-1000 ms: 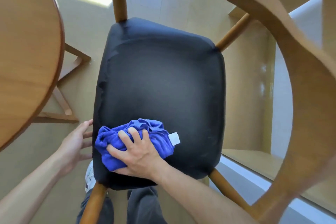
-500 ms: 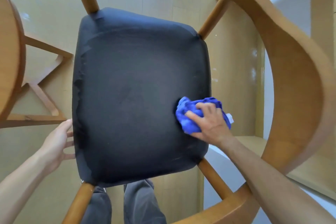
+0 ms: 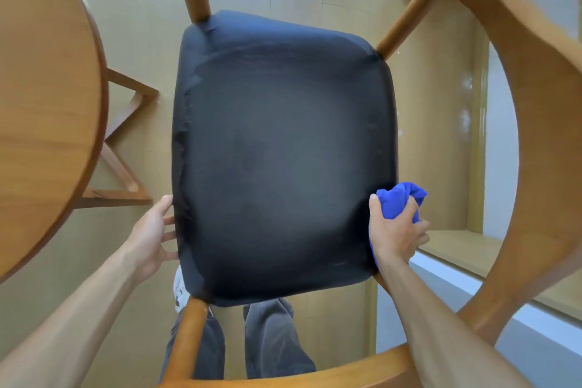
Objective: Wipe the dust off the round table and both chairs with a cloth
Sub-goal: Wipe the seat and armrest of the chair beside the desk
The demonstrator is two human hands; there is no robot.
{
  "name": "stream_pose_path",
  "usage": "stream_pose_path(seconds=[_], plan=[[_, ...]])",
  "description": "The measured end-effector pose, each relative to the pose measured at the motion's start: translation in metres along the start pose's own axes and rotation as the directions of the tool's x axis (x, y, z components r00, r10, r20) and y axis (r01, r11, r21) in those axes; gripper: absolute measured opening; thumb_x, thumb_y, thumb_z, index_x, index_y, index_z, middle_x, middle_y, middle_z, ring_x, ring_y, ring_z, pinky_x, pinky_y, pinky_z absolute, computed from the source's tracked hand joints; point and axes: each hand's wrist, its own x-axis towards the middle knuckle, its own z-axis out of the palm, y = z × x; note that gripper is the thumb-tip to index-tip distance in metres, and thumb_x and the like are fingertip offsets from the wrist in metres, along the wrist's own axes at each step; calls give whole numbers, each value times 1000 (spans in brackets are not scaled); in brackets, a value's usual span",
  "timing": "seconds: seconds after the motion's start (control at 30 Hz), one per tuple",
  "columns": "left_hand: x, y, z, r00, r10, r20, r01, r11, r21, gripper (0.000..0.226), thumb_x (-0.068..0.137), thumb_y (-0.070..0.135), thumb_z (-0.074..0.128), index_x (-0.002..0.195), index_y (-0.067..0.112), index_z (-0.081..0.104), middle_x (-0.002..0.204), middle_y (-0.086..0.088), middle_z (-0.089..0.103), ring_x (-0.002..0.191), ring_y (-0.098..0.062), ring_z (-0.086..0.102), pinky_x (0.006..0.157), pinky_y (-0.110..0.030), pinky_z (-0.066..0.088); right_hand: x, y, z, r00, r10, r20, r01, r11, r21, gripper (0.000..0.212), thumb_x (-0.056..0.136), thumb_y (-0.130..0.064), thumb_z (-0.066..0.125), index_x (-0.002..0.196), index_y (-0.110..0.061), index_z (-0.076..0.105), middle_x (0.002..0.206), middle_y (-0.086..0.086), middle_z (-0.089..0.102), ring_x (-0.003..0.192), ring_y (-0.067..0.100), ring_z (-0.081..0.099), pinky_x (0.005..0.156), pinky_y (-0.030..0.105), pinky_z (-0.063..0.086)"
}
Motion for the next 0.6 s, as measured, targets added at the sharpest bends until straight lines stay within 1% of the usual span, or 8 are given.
stream_pose_path(seconds=[0.13,0.2,0.23,0.3,0.37,0.47,0.53,0.6], plan=[[-2,3,-5,998,-26,63,27,999,-17,34,100,51,28,99,42,61,107,7,56,97,-22,55,68,-42,46,-23,-4,8,998,53,-46,-55,998,-29,69,78,-64,57,136,-35,31,129,17,34,116,38,33,91,54,38],[-4,5,-8,994,-31,107,33,999,-21,35,101,51,26,95,41,59,106,7,56,95,-21,55,67,-39,46,-45,-9,17,996,62,-67,-65,997,-37,69,79,-64,57,136,-34,32,131,19,33,117,40,33,94,55,37],[-4,6,-9,991,-36,129,40,999,-30,36,101,52,25,96,40,59,106,6,57,96,-20,56,70,-40,47,-60,-13,24,995,63,-73,-66,997,-40,69,80,-63,57,136,-33,32,131,19,33,118,41,33,94,55,37],[-2,7,-14,985,-44,165,51,998,-35,36,100,53,23,103,41,57,108,6,58,97,-18,57,88,-47,46,-95,-23,40,996,57,-72,-60,997,-43,69,80,-61,58,137,-31,33,132,19,33,118,41,32,94,54,38],[-1,6,-19,978,-42,202,53,997,-51,37,100,55,21,112,44,54,111,8,58,102,-17,57,102,-53,38,-136,-37,57,998,34,-57,-37,999,-41,70,80,-59,60,138,-30,35,130,18,34,115,40,33,92,51,40],[2,0,-31,964,-50,261,78,992,-99,51,98,59,19,138,39,44,124,3,55,112,-22,53,109,-57,30,-202,-61,85,997,-79,10,79,995,-65,72,78,-60,62,139,-29,37,127,15,35,109,35,34,86,45,41],[6,-6,-41,959,-63,278,104,985,-136,57,97,61,16,143,35,39,129,1,51,118,-24,48,111,-58,23,-237,-73,98,980,-187,62,193,975,-111,74,78,-61,62,139,-27,38,123,14,36,104,33,34,82,44,42],[9,-12,-50,961,-73,265,126,974,-188,60,97,61,14,143,32,39,131,-2,53,121,-25,47,110,-56,21,-256,-76,101,944,-313,108,327,930,-170,74,76,-60,65,137,-25,43,119,15,40,102,34,37,78,45,45]])
